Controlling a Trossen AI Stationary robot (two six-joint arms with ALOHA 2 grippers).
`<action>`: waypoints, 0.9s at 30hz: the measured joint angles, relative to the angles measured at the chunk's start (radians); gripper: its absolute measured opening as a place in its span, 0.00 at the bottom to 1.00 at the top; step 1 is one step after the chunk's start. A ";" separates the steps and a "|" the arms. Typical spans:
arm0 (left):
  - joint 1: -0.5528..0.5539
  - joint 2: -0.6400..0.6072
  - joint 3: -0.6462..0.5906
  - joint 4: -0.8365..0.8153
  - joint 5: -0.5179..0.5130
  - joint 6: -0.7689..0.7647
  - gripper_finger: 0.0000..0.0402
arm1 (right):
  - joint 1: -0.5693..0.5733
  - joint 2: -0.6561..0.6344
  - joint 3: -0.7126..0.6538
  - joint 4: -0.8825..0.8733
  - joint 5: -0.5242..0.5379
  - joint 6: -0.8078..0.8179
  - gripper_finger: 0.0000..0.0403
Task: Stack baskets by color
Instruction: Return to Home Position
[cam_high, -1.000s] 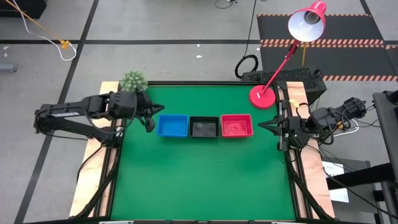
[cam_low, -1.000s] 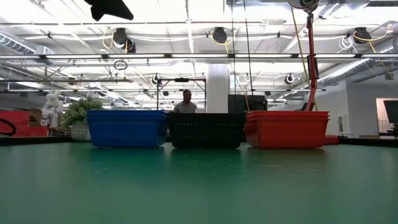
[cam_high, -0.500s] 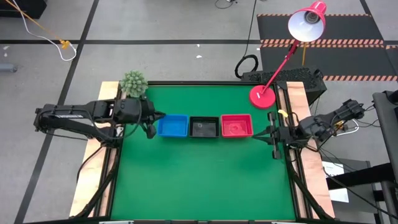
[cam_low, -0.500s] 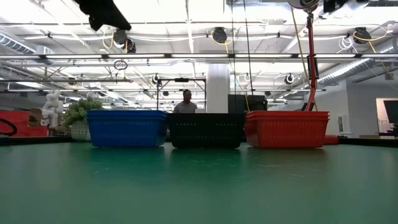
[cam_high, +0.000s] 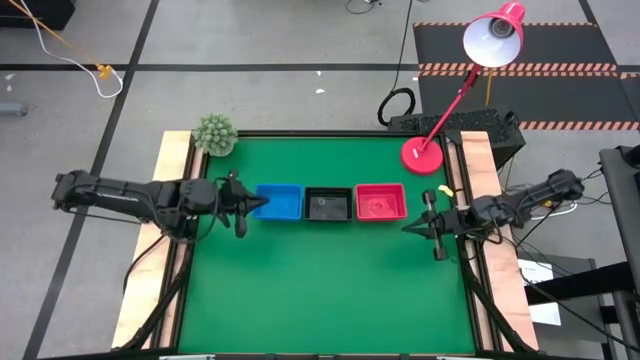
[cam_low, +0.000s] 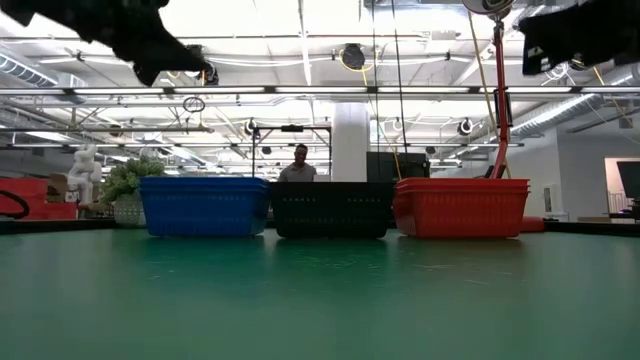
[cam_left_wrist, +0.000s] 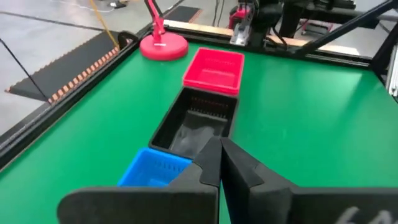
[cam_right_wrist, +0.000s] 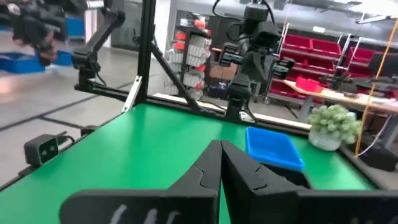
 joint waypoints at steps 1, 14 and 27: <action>-0.003 -0.013 -0.022 0.014 0.000 0.000 0.01 | -0.004 -0.004 -0.023 0.022 -0.008 0.013 0.00; -0.003 -0.235 -0.217 0.088 0.001 -0.043 0.01 | -0.079 -0.008 -0.102 0.104 -0.113 0.037 0.00; -0.003 -0.311 -0.231 0.029 0.002 -0.025 0.01 | -0.256 -0.009 -0.136 0.088 -0.280 0.004 0.00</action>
